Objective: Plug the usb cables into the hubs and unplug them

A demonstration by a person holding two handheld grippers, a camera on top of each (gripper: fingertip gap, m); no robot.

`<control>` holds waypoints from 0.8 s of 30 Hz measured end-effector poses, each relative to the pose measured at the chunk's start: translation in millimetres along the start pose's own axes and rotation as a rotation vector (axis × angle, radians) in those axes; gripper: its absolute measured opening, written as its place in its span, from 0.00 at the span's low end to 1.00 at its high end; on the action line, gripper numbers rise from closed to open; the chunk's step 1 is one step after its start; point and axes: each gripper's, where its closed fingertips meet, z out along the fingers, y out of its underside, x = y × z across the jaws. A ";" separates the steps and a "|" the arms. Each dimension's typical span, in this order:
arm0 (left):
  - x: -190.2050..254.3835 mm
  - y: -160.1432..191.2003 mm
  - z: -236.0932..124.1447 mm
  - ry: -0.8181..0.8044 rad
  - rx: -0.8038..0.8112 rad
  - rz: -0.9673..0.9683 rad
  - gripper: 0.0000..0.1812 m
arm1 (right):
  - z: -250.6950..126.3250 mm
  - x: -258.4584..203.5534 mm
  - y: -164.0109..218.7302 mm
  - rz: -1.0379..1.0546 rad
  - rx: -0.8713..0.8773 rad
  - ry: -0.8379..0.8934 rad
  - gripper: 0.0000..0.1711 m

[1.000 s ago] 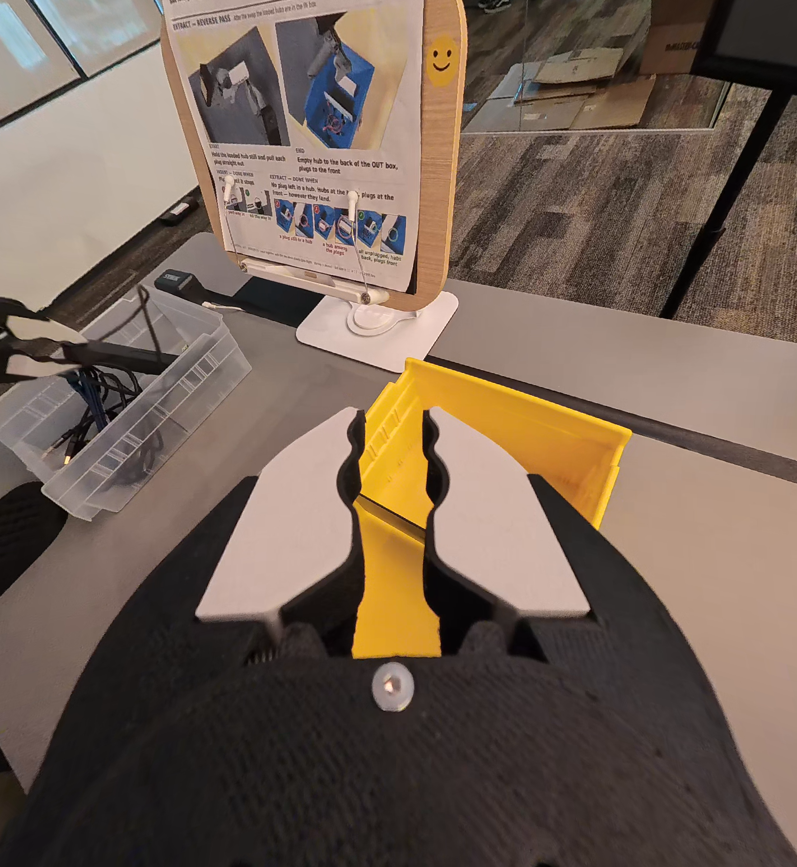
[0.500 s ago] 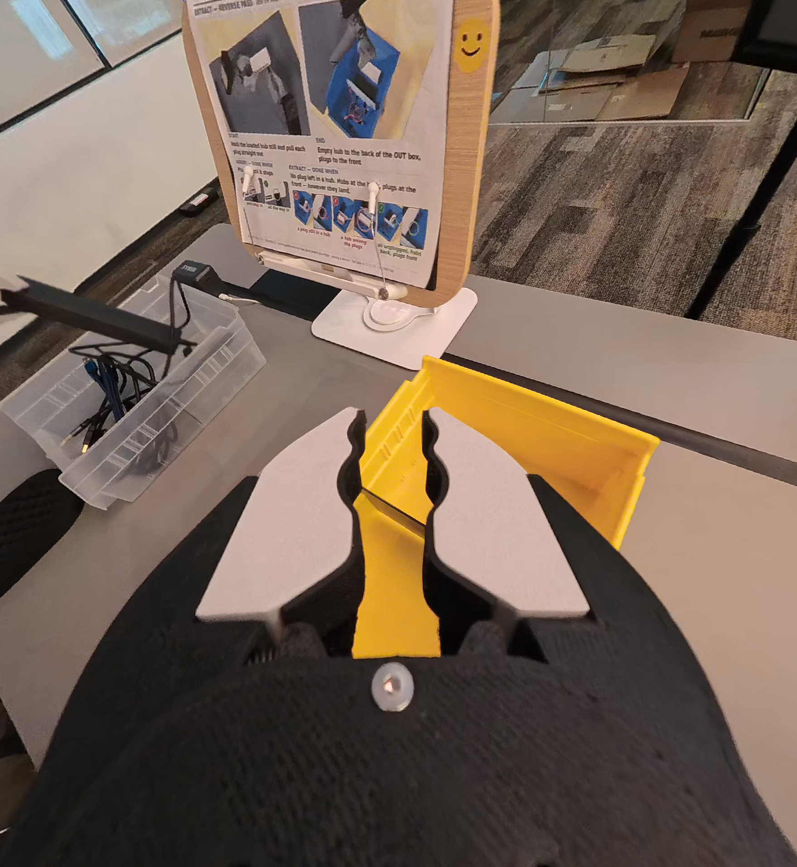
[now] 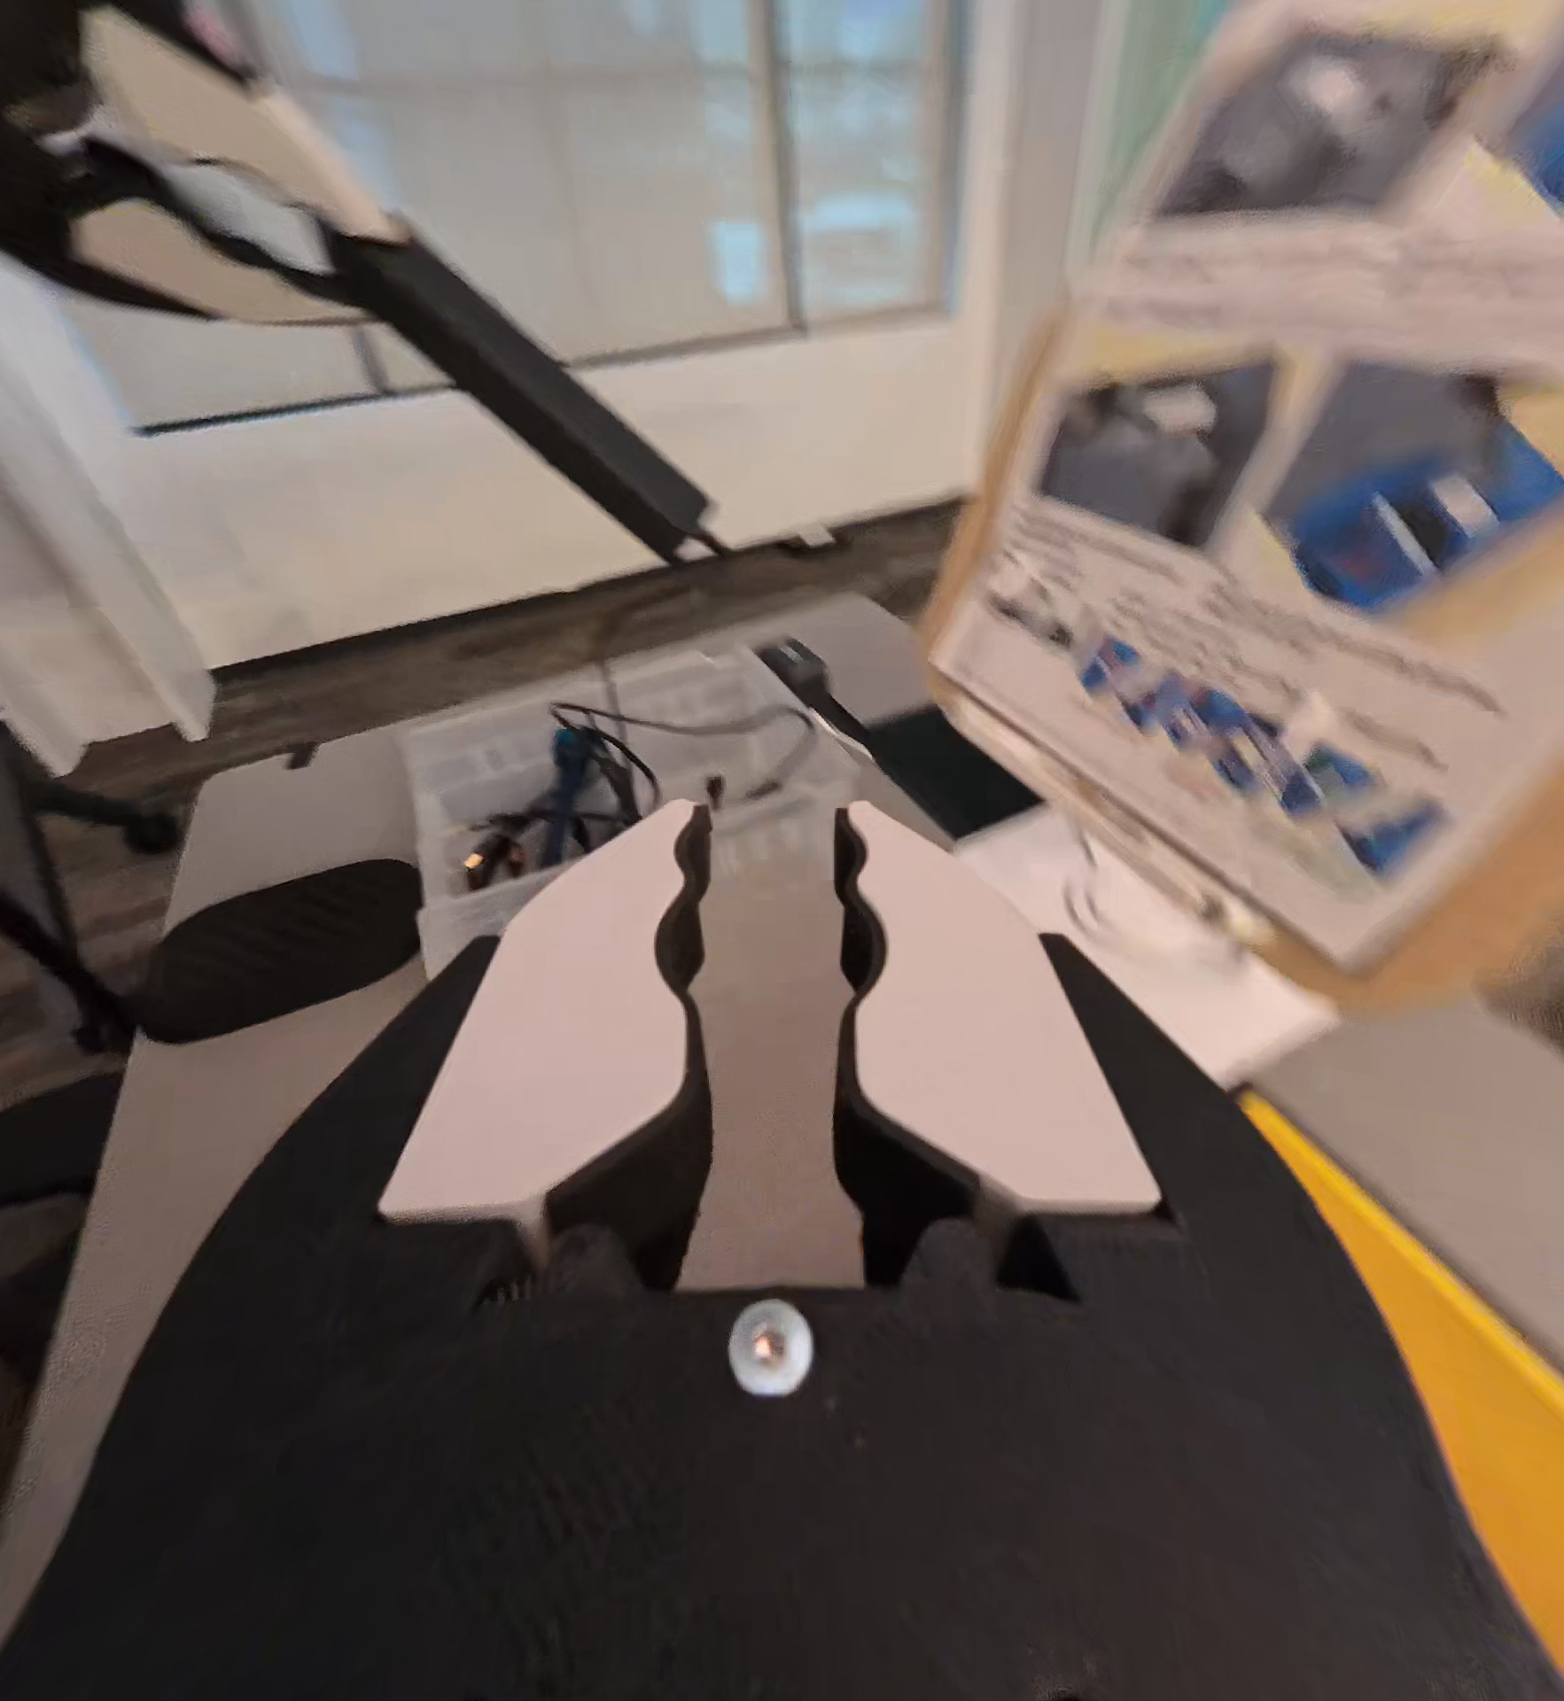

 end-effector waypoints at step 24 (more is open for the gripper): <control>1.6 -164.9 -125.3 -0.026 0.204 0.146 0.15 | 75.3 -98.9 -0.9 -0.620 0.284 0.211 0.15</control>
